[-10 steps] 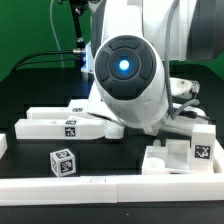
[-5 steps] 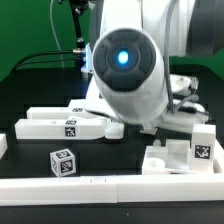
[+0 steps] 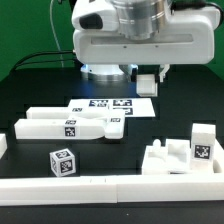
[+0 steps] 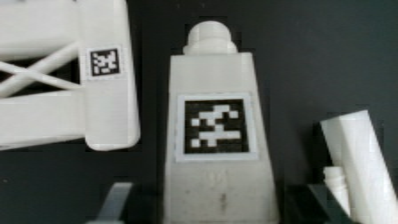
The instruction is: Assemble chair
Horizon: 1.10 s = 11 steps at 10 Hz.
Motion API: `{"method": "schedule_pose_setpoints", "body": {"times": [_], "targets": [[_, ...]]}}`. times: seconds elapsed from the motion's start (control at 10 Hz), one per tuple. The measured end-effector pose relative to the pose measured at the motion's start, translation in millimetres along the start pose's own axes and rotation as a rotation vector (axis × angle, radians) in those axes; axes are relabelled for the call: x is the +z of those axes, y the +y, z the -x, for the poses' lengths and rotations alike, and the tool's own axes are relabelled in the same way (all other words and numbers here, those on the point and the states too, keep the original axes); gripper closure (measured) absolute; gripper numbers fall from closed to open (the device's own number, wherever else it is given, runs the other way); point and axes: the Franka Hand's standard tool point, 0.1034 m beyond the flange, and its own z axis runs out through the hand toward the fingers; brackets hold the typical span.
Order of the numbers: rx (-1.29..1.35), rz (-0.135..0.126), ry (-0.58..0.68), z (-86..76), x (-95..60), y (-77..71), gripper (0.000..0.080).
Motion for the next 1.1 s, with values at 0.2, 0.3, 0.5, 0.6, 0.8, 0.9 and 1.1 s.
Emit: {"method": "schedule_pose_setpoints", "body": {"times": [0.2,0.3,0.5,0.6,0.8,0.9,1.1], "targets": [[-0.006,-0.013,0.129,-10.9,-4.3,-4.0,0.0515],[-0.033,-0.027,0.225,-21.3,-25.4,-12.2,0.0515],[-0.091,-0.053,0.482,-37.8,-62.5,-22.5,0.0515],[-0.089,-0.053,0.522,-35.1,-56.0,-20.6,0.0515],[-0.095,-0.054,0.689,-45.3,-60.0,-21.8,0.0515],[-0.093,-0.055,0.762,-53.6,-57.6,-18.6,0.0515],[-0.098,-0.044,0.951,-75.0,-69.4,-20.3,0.0515]]}}
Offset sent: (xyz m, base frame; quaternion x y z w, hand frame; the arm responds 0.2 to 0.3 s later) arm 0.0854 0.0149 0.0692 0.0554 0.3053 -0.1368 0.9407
